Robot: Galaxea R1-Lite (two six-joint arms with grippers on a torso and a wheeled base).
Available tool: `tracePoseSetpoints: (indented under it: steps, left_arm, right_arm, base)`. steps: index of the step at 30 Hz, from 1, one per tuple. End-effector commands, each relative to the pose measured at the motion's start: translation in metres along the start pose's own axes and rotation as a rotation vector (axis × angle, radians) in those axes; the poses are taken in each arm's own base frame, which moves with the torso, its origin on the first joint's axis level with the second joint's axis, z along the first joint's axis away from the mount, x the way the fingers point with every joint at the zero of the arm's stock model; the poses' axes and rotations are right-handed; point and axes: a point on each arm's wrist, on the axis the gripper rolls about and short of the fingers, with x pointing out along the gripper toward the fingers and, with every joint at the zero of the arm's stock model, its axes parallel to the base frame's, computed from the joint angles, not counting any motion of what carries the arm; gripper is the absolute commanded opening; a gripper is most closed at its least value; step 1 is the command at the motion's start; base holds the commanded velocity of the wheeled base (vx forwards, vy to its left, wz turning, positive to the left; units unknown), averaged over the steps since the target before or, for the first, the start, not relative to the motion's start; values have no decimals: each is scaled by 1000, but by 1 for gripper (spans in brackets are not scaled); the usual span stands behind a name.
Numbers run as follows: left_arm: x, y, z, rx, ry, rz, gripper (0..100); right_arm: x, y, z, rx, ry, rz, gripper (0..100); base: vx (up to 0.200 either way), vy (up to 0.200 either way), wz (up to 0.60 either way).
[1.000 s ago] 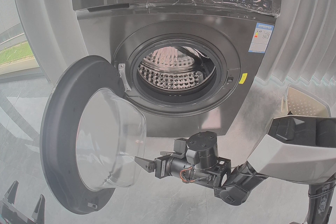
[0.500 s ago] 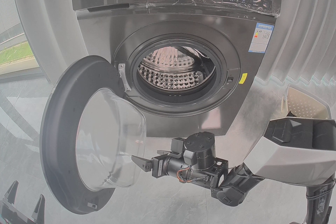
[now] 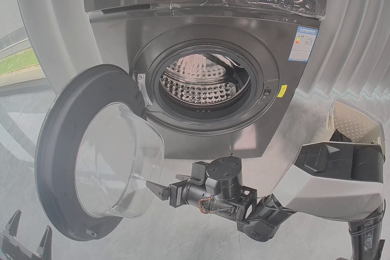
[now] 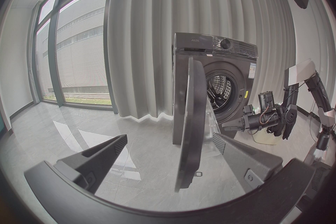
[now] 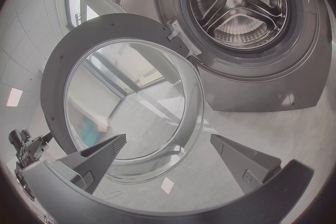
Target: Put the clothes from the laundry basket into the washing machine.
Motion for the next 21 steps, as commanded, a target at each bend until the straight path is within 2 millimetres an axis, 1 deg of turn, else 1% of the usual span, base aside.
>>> tracePoseSetpoints:
  steps: [1, 2, 4, 5, 6, 9, 11, 12, 15, 16, 17, 18, 19, 21]
  left_arm:
    - [0, 0, -5, 0, -1, 0, 100]
    - [0, 0, -5, 0, -1, 0, 100]
    - [0, 0, -5, 0, -1, 0, 100]
    - [0, 0, -5, 0, -1, 0, 100]
    - [0, 0, -5, 0, 0, 0, 100]
    - [0, 0, -5, 0, 0, 0, 100]
    - [0, 0, -5, 0, -1, 0, 100]
    - [0, 0, -5, 0, -1, 0, 100]
    - [0, 0, -5, 0, 0, 0, 100]
    - [0, 0, -5, 0, 0, 0, 100]
    - [0, 0, -5, 0, 0, 0, 100]
    - [0, 0, -5, 0, 0, 0, 100]
    - [0, 0, -5, 0, 0, 0, 100]
    - [0, 0, -5, 0, 0, 0, 100]
  right_arm:
    - [-1, 0, 0, 1, -3, 1, 100]
    - [-1, 0, 1, 2, -6, 1, 100]
    - [-13, 3, 14, 0, -39, 5, 100]
    - [-13, 3, 14, 0, -39, 5, 100]
    - [-26, 9, 25, -1, -59, 13, 100]
    - [-59, 21, 47, -5, -98, 28, 100]
    - [-88, 31, 62, -16, -132, 40, 100]
    - [-101, 32, 67, -24, -144, 37, 100]
    - [-140, 36, 84, -55, -204, 37, 100]
    - [-147, 37, 86, -57, -214, 37, 100]
    - [-163, 37, 89, -58, -233, 34, 100]
    - [-167, 37, 90, -60, -236, 32, 100]
    - [-181, 37, 93, -62, -256, 29, 100]
    - [-194, 36, 97, -63, -283, 20, 100]
  base:
    - [0, 0, 0]
    - [0, 0, 0]
    - [0, 0, 0]
    - [0, 0, 0]
    - [0, 0, 0]
    - [0, 0, 0]
    - [0, 0, 0]
    - [0, 0, 0]
    - [0, -200, 0]
    - [0, -200, 0]
    - [0, -200, 0]
    - [0, -200, 0]
    - [0, -200, 0]
    - [0, -200, 0]
